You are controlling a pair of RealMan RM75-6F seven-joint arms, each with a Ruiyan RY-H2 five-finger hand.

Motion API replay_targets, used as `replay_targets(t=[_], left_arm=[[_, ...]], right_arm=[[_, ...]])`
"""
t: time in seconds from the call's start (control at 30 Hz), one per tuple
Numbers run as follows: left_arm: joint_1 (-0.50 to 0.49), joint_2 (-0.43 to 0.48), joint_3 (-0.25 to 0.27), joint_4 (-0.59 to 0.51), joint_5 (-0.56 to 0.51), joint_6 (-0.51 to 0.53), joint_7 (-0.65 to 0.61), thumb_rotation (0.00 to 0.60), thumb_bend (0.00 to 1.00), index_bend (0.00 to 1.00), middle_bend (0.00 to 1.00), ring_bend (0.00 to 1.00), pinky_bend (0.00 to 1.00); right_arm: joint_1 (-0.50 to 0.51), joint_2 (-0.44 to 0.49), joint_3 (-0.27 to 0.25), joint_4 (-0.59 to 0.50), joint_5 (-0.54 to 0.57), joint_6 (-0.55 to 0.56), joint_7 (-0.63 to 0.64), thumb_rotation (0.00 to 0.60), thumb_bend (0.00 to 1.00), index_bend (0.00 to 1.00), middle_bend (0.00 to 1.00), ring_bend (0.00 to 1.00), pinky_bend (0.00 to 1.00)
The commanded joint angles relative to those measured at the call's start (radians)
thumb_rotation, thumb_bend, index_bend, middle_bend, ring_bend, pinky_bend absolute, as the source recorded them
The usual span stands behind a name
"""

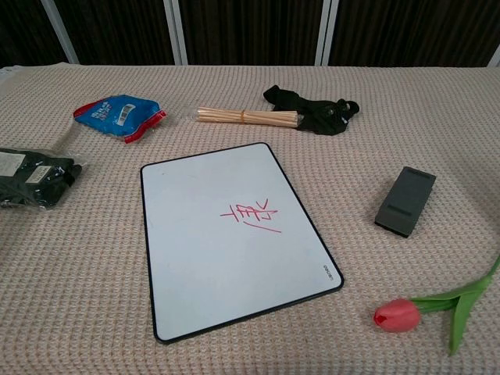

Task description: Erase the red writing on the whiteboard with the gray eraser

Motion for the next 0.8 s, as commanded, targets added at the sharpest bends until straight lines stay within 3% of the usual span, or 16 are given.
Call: replay_targets(t=[0.03, 0.8], left_arm=[[0.001, 0.000, 0.001, -0.001, 0.001, 0.001, 0.001, 0.600, 0.39, 0.19, 0.04, 0.00, 0.01], [0.004, -0.002, 0.001, 0.000, 0.005, 0.009, 0.002, 0.600, 0.39, 0.19, 0.04, 0.00, 0.01]], right_arm=[[-0.001, 0.001, 0.000, 0.000, 0.001, 0.001, 0.002, 0.600, 0.02, 0.00, 0.01, 0.06, 0.16], [0.010, 0.004, -0.007, 0.021, -0.017, -0.015, 0.030, 0.600, 0.02, 0.00, 0.01, 0.06, 0.16]])
